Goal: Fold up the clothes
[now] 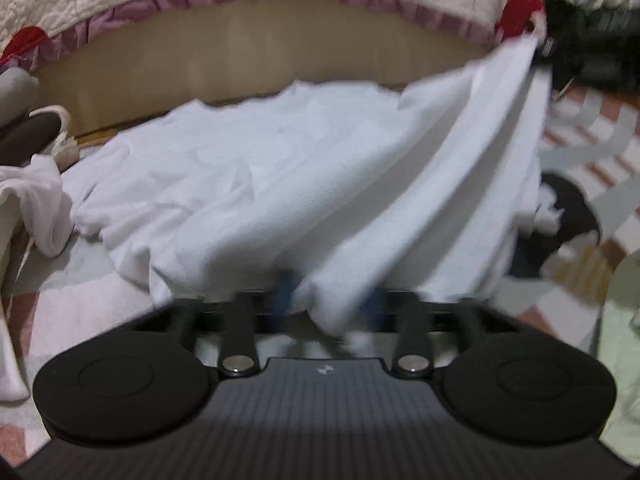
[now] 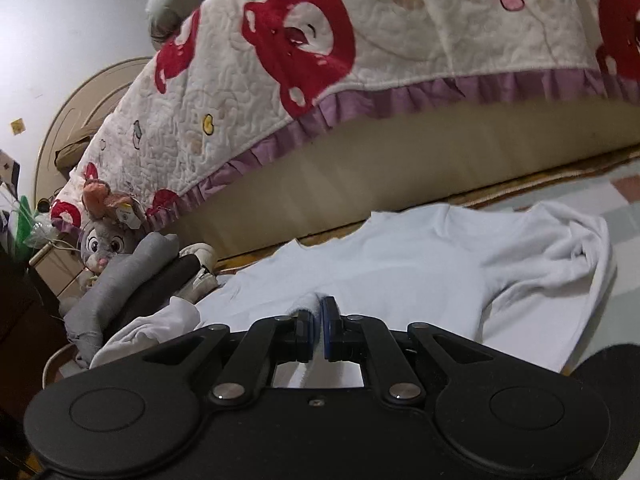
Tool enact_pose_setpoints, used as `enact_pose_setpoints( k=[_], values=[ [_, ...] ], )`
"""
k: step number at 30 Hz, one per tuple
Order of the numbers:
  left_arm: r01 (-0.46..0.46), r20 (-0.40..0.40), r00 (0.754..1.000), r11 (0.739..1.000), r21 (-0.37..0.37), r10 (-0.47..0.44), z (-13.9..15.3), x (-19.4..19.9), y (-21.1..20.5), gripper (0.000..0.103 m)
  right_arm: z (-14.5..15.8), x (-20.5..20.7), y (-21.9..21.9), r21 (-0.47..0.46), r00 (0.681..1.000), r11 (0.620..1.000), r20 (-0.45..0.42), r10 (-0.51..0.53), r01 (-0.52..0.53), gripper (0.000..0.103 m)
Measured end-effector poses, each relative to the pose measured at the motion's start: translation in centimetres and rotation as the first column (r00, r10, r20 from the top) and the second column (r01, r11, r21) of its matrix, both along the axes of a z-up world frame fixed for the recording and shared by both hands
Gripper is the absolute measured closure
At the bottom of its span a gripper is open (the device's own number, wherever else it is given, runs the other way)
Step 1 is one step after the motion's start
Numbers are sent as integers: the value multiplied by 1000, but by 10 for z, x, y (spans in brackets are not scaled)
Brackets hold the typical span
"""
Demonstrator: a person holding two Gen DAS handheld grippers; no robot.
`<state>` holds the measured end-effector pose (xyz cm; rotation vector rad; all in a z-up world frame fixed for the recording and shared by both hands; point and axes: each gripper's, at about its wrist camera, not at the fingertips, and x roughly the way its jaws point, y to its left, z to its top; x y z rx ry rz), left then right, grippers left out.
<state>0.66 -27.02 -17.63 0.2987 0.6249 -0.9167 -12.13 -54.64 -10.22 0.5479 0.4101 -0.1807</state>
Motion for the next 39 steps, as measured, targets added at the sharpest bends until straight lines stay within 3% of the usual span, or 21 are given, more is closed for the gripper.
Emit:
enact_pose_setpoints(
  k=[2,4,9,12,14,17,20,25,28,30,32,33,34,35,38,39],
  values=[
    [-21,95,995,999,-45,26,8,-7,4,93,-5,4,-2,1,999,1000,-37,-8,8,96],
    [-31,130,991,998,-60,38,16,-11,8,93,-10,8,-5,7,997,1000,-75,-21,21,96],
    [-35,66,997,991,-130,44,36,-12,24,93,-17,12,-3,-34,989,998,-138,-55,50,96],
    [-69,7,997,983,-167,72,38,-3,31,93,-12,8,3,-65,994,997,-100,-50,44,96],
    [-139,-68,989,973,-186,128,32,10,41,93,-7,5,8,-86,997,996,-65,-42,36,96],
    [-248,-97,966,961,-118,238,20,26,51,93,1,0,15,-118,1000,993,-12,-28,27,96],
    [-247,-106,967,960,-135,234,18,29,61,94,7,-4,22,-151,1000,988,26,-15,18,97],
    [-156,-116,983,976,-152,139,18,20,53,93,1,6,25,-148,1000,989,-25,-7,4,96],
    [-105,-144,986,986,-129,86,8,15,40,84,-1,6,23,-119,1000,993,-23,2,-5,96],
    [-85,-154,986,993,-80,72,-3,14,28,60,-3,7,22,-102,1000,995,-20,13,-15,96],
    [-78,-154,986,996,-45,70,-10,15,22,59,-4,8,21,-89,1000,996,-16,23,-25,96],
    [-78,-151,986,996,-31,73,-13,17,20,64,-5,8,21,-84,1000,996,-14,25,-26,96],
    [-83,-141,987,996,-20,79,-14,19,19,76,-6,8,20,-78,1000,997,-11,27,-28,96],
    [-99,-110,989,995,-17,97,-10,20,22,101,-6,7,19,-71,1000,997,-7,29,-29,96],
    [-146,63,987,988,-56,150,19,21,33,102,-10,9,12,-47,1000,999,-14,12,-13,96],
    [-159,130,977,984,-76,168,31,21,38,102,-11,10,9,-35,1000,999,-23,2,-2,91]
  ],
)
